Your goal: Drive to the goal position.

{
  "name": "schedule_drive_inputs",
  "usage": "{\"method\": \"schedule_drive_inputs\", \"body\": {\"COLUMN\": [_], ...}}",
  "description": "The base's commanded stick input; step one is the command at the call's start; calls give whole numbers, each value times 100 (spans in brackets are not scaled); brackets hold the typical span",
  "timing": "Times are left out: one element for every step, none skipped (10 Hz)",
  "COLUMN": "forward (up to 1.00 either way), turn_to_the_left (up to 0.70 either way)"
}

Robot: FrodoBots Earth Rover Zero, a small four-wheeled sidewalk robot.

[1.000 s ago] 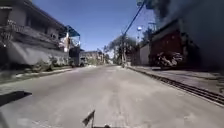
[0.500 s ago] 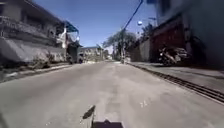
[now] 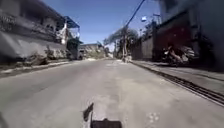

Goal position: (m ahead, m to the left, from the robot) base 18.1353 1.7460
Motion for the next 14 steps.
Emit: {"method": "schedule_drive_inputs", "body": {"forward": [70, 70, 70, 70, 70, 70, 70, 70, 70, 70, 70, 70, 70, 70], "turn_to_the_left": [0, 0, 0, 0, 0, 0, 0, 0, 0, 0, 0, 0, 0, 0]}}
